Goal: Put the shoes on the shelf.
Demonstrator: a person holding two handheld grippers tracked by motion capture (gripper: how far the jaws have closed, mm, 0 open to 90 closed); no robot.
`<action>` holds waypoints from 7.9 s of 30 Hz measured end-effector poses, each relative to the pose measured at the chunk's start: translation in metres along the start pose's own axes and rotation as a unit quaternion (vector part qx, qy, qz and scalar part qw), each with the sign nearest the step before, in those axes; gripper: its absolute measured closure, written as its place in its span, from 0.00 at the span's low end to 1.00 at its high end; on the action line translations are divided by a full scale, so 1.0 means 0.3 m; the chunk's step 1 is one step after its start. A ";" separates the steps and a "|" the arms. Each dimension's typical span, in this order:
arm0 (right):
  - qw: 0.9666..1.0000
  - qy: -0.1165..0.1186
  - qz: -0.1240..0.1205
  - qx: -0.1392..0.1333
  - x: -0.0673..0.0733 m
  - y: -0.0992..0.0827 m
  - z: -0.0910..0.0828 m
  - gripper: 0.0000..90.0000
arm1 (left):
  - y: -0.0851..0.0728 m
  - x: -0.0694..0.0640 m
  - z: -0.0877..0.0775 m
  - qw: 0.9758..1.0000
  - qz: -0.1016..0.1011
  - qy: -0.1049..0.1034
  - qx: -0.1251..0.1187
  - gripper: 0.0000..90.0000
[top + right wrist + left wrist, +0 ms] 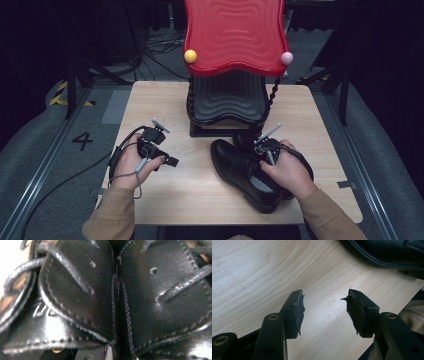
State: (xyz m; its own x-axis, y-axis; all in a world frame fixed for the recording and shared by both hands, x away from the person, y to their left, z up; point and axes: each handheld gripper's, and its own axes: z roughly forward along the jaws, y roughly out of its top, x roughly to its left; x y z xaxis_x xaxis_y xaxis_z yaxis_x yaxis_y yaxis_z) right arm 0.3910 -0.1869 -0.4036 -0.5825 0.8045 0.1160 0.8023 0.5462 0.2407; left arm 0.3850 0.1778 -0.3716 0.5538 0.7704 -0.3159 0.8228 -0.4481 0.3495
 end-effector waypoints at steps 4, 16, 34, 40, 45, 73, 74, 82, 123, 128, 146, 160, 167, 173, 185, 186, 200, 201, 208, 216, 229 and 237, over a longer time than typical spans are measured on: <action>1.000 0.008 -0.011 0.002 0.002 -0.004 -0.054 0.91 | -0.010 0.002 -0.010 1.000 -0.005 0.002 -0.005 0.53; 0.999 0.005 -0.029 0.025 0.009 0.007 -0.202 0.91 | -0.025 0.017 -0.026 1.000 -0.012 0.001 -0.008 0.53; 0.999 0.016 -0.023 0.028 0.029 0.011 -0.503 0.91 | -0.039 0.037 -0.041 1.000 -0.023 0.000 -0.018 0.53; 0.999 0.013 -0.030 0.013 0.040 0.020 -0.597 0.91 | -0.044 0.042 -0.050 0.999 -0.025 -0.001 -0.021 0.53; 0.999 0.013 -0.029 0.007 0.042 0.027 -0.655 0.91 | -0.047 0.051 -0.050 0.999 -0.027 0.000 -0.021 0.53; 0.999 0.017 -0.015 -0.048 0.055 0.083 -1.025 0.91 | -0.072 0.090 -0.053 0.998 -0.051 0.014 -0.020 0.53; 0.999 0.018 -0.015 -0.048 0.056 0.088 -1.039 0.91 | -0.076 0.091 -0.052 0.998 -0.053 0.013 -0.020 0.53; 0.997 0.010 -0.001 -0.078 0.066 0.171 -1.134 0.91 | -0.076 0.085 -0.048 0.998 -0.053 0.011 -0.018 0.53; 0.973 -0.073 0.104 -0.195 0.033 0.843 -1.211 0.91 | -0.088 0.190 -0.045 0.997 -0.070 -0.021 -0.036 0.53; 0.968 -0.093 0.112 -0.203 0.039 0.891 -1.192 0.91 | -0.092 0.196 -0.049 0.996 -0.072 -0.024 -0.041 0.53; 0.959 -0.117 0.141 -0.219 0.035 1.000 -1.095 0.89 | -0.097 0.203 -0.061 0.997 -0.063 -0.029 -0.046 0.53; 0.948 -0.129 0.178 -0.232 0.032 1.000 -0.989 0.86 | -0.096 0.190 -0.068 0.997 -0.060 -0.028 -0.047 0.53; 0.939 -0.107 0.205 -0.252 0.040 0.981 -0.946 0.80 | -0.087 0.175 -0.064 0.997 -0.058 -0.027 -0.046 0.53; 0.946 -0.083 0.213 -0.230 0.056 0.978 -0.892 0.66 | -0.086 0.168 -0.065 0.997 -0.054 -0.025 -0.044 0.53; 0.967 -0.058 0.174 -0.177 0.074 0.882 -0.973 0.45 | -0.080 0.153 -0.067 0.997 -0.056 -0.026 -0.046 0.52; 0.968 -0.062 0.168 -0.174 0.077 0.868 -0.983 0.45 | -0.078 0.146 -0.071 0.997 -0.051 -0.023 -0.046 0.52; 0.976 -0.041 0.117 -0.180 0.028 0.647 -1.089 0.44 | -0.069 0.107 -0.076 0.998 -0.042 -0.014 -0.040 0.51; 0.977 -0.037 0.112 -0.180 0.023 0.630 -1.094 0.43 | -0.072 0.106 -0.078 0.998 -0.043 -0.013 -0.042 0.51; 0.977 -0.023 0.078 -0.195 -0.038 0.478 -1.116 0.43 | -0.101 0.107 -0.097 0.998 -0.054 0.000 -0.043 0.51; 0.979 -0.031 0.059 -0.191 -0.093 0.314 -1.129 0.42 | -0.141 0.114 -0.118 0.996 -0.070 0.008 -0.045 0.51; 0.979 -0.021 0.040 -0.198 -0.189 0.100 -1.056 0.40 | -0.162 0.094 -0.115 0.997 -0.071 0.019 -0.034 0.51; 0.985 -0.028 0.026 -0.166 -0.234 0.007 -0.877 0.39 | -0.154 0.087 -0.105 0.997 -0.069 0.021 -0.030 0.51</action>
State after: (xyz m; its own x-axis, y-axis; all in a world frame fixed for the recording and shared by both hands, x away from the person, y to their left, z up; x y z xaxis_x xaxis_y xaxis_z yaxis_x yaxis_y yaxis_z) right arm 0.3993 -0.3037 -0.1578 -0.5267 0.8457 0.0856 0.7387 0.4055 0.5383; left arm 0.3575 0.2329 -0.3681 0.4284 0.8421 -0.3277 0.8810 -0.3087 0.3584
